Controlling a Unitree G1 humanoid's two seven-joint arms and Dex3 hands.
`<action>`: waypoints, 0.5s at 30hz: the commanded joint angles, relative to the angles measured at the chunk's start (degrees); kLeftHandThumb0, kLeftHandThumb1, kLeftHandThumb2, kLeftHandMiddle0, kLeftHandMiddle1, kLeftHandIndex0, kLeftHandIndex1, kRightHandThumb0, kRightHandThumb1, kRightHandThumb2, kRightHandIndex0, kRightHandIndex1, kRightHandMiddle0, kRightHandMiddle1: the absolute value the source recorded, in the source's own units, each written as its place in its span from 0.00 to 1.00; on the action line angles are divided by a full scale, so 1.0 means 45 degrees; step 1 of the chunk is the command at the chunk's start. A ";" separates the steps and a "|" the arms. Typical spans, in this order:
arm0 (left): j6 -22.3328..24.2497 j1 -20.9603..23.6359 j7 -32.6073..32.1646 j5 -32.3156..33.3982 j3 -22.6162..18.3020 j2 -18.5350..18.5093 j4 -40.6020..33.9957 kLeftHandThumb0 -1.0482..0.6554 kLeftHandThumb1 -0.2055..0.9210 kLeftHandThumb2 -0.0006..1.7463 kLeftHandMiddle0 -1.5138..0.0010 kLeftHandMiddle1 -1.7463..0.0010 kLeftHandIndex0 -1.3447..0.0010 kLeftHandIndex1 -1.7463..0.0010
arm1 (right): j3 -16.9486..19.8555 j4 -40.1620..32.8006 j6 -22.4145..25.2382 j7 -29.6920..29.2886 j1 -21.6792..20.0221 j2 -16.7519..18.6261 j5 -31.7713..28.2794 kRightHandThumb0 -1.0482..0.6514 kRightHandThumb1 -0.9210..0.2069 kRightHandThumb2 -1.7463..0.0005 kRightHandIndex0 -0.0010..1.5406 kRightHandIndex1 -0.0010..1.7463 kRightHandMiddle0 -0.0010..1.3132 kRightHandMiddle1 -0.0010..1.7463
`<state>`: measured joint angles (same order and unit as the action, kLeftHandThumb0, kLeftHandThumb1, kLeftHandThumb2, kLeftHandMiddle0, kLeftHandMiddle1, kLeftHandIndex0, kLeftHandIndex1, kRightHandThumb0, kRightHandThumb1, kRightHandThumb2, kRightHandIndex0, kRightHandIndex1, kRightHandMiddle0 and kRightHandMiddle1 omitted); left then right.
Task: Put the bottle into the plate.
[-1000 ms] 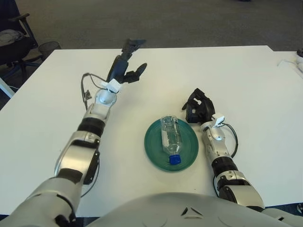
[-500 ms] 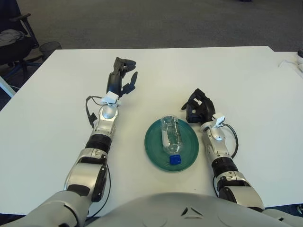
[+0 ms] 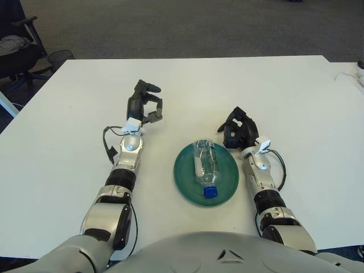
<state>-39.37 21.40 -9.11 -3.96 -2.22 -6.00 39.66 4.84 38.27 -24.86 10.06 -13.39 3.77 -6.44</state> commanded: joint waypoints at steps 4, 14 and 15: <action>0.0727 -0.1424 0.0091 0.0086 -0.0042 0.0304 -0.0596 0.61 0.30 0.88 0.50 0.01 0.61 0.00 | -0.0047 0.1323 0.2033 -0.0183 0.2268 0.0568 -0.0202 0.61 0.72 0.19 0.56 0.77 0.49 1.00; 0.2547 -0.2214 -0.0578 -0.0204 -0.0008 0.0948 0.0129 0.61 0.24 0.91 0.45 0.05 0.57 0.00 | -0.0065 0.1187 0.1974 -0.0412 0.2394 0.0622 -0.0109 0.62 0.74 0.18 0.57 0.76 0.51 1.00; 0.2715 -0.2232 -0.0665 -0.0247 -0.0004 0.0986 0.0090 0.61 0.23 0.92 0.45 0.05 0.57 0.00 | -0.0068 0.1171 0.1980 -0.0421 0.2399 0.0615 -0.0099 0.62 0.74 0.18 0.57 0.76 0.51 1.00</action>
<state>-31.35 12.55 -10.37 -4.06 -2.10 -2.38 38.49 4.86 37.13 -24.49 9.23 -12.43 4.10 -6.30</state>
